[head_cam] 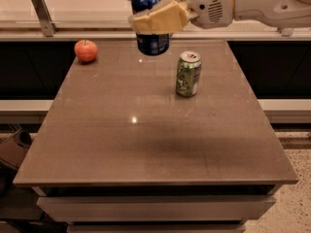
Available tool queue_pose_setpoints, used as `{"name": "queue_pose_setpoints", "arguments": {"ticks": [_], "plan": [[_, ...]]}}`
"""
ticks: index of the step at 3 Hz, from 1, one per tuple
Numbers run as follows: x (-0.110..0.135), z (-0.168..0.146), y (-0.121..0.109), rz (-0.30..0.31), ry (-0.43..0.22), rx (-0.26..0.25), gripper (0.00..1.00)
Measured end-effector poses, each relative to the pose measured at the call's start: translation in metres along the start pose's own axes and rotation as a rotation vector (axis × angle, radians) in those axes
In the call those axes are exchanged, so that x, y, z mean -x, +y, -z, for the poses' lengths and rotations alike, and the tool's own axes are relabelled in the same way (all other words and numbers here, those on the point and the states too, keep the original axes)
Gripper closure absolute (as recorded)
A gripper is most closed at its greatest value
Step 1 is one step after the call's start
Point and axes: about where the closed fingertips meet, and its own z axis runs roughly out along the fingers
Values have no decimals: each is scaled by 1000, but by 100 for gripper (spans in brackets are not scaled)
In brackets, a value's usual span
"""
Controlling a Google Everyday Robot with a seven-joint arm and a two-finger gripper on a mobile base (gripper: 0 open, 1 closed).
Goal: Move pepsi can near apple
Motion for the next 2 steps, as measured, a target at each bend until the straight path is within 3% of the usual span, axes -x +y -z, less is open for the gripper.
{"name": "queue_pose_setpoints", "arguments": {"ticks": [1,2], "plan": [[0,0,0,0,0,0,100],[-7,3,-30,-74,-29,-36,100]]}}
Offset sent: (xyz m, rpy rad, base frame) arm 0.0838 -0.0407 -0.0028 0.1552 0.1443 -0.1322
